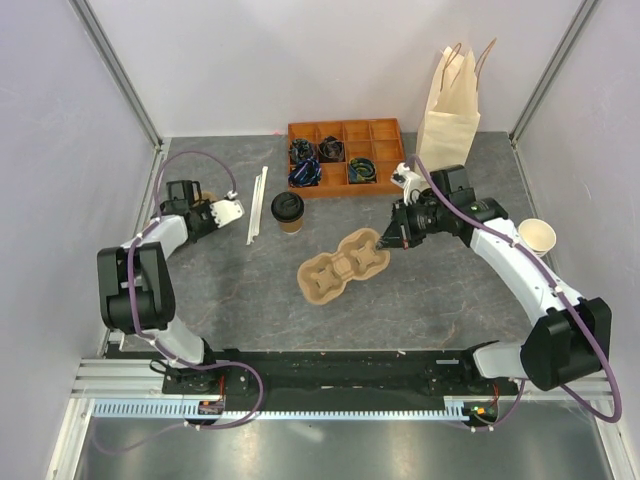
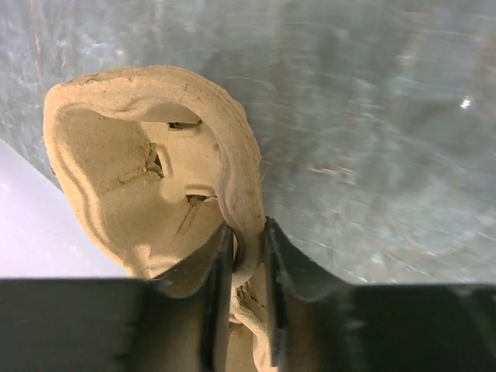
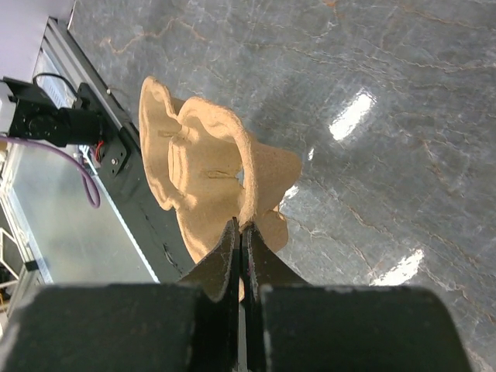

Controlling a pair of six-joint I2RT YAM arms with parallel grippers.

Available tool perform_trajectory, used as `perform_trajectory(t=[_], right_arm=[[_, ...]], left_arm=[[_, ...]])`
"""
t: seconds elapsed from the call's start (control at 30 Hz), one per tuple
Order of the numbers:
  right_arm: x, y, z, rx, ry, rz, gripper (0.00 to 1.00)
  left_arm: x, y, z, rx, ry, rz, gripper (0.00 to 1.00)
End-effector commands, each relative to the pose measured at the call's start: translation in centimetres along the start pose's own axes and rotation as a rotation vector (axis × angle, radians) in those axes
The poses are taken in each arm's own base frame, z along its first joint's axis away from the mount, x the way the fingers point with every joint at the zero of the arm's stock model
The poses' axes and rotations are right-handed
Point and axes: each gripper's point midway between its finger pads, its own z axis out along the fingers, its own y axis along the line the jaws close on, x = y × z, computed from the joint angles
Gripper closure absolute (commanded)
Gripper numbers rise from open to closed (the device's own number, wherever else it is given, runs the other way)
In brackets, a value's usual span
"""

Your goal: Pack the takeout coffee

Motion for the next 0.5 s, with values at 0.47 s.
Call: perform_trajectory(t=[0.47], right_arm=[[-7.5, 2.0, 0.8, -0.071, -0.326, 0.176, 1.0]], left_arm=[[-14.4, -0.7, -20.8, 0.129, -0.615, -0.875, 0.18]])
